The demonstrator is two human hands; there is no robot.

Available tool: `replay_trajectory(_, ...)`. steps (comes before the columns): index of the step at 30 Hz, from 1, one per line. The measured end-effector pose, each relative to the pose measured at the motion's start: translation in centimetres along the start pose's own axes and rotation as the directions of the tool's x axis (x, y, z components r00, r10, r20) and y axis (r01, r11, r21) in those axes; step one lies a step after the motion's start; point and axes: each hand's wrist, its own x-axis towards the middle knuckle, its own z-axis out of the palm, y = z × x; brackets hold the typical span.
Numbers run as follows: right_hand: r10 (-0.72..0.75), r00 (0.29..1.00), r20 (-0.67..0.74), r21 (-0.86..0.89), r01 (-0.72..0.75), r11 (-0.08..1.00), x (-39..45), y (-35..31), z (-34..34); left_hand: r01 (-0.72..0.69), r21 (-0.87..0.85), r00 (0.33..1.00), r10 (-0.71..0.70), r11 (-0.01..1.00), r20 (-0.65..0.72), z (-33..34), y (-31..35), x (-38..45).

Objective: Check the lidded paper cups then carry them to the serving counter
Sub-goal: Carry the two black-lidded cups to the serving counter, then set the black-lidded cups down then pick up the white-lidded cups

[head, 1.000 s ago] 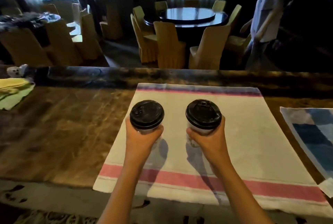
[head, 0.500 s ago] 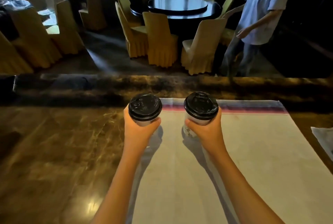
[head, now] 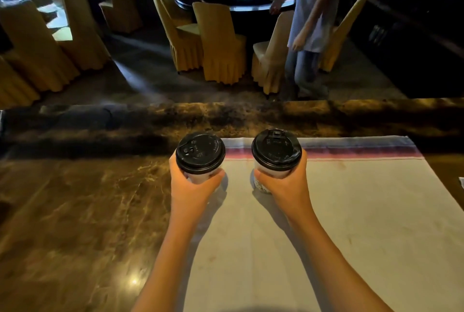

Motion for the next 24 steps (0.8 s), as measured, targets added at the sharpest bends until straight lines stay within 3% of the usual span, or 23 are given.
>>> replay_trajectory(9,0.047,0.999,-0.002,-0.025,-0.047,0.999,-0.7,0.1,-0.2,-0.01,-0.014,1.0,0.01,1.0,-0.01,0.1,1.7,-1.5)
replay_trajectory(14,0.068,0.997,0.038,-0.057,-0.066,0.996,-1.1,0.3,-0.7,0.019,-0.082,0.995,-0.01,0.996,0.102,0.5,2.1,-4.1)
replay_trajectory(16,0.086,0.996,0.035,-0.076,-0.084,0.994,-1.5,0.2,-1.0,0.016,-0.036,0.996,-0.013,0.999,0.091,0.2,1.7,-5.5)
replay_trajectory(19,0.104,0.994,0.044,-0.052,-0.102,0.993,-2.7,-0.1,-1.6,0.067,0.096,0.994,-0.059,0.993,-0.087,-0.9,1.9,-7.1)
replay_trajectory(22,0.19,0.98,0.052,0.008,-0.191,0.982,-5.2,-1.0,-2.2,-0.074,0.302,0.987,0.113,0.95,-0.111,-2.3,3.7,-7.6)
replay_trajectory(24,0.173,0.984,-0.037,-0.217,-0.177,0.96,-6.3,-1.4,-3.1,-0.206,0.484,0.966,0.255,0.85,-0.037,-3.2,5.1,-7.5)
